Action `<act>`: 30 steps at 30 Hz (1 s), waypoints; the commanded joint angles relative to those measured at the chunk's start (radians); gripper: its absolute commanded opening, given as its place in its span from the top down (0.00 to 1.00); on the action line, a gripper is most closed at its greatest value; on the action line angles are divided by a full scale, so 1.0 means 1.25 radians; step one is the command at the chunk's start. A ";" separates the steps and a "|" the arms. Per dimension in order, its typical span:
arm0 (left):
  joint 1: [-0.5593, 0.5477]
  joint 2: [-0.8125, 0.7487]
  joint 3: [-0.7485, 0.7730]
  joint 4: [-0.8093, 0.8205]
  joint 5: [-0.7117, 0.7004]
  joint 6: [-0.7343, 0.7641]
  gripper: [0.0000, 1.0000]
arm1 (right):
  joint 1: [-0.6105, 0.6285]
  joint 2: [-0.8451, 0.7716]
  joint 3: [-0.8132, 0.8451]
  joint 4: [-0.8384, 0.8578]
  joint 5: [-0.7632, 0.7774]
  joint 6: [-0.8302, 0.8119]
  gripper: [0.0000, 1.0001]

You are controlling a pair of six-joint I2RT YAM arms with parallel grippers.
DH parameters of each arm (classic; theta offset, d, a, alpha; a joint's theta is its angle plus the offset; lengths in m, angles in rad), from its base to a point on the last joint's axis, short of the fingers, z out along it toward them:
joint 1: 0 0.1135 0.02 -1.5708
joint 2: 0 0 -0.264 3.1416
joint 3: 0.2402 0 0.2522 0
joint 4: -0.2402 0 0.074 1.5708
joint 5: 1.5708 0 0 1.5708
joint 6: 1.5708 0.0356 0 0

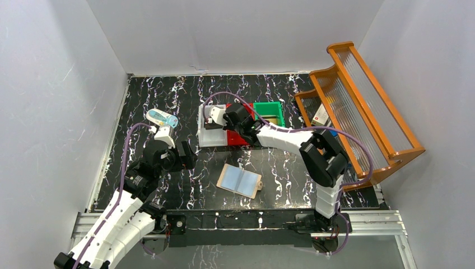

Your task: Take the credit cards out of the card holder

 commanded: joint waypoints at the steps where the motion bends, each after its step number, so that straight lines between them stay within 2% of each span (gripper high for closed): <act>1: 0.004 -0.010 0.026 -0.009 -0.013 0.009 0.02 | -0.013 0.033 0.078 0.004 0.020 -0.045 1.00; 21: 0.004 0.008 0.026 -0.009 -0.008 0.011 0.02 | -0.049 0.143 0.132 -0.003 0.044 -0.030 0.98; 30: 0.004 0.014 0.026 -0.009 -0.006 0.011 0.02 | -0.050 0.155 0.139 -0.026 0.025 -0.038 0.79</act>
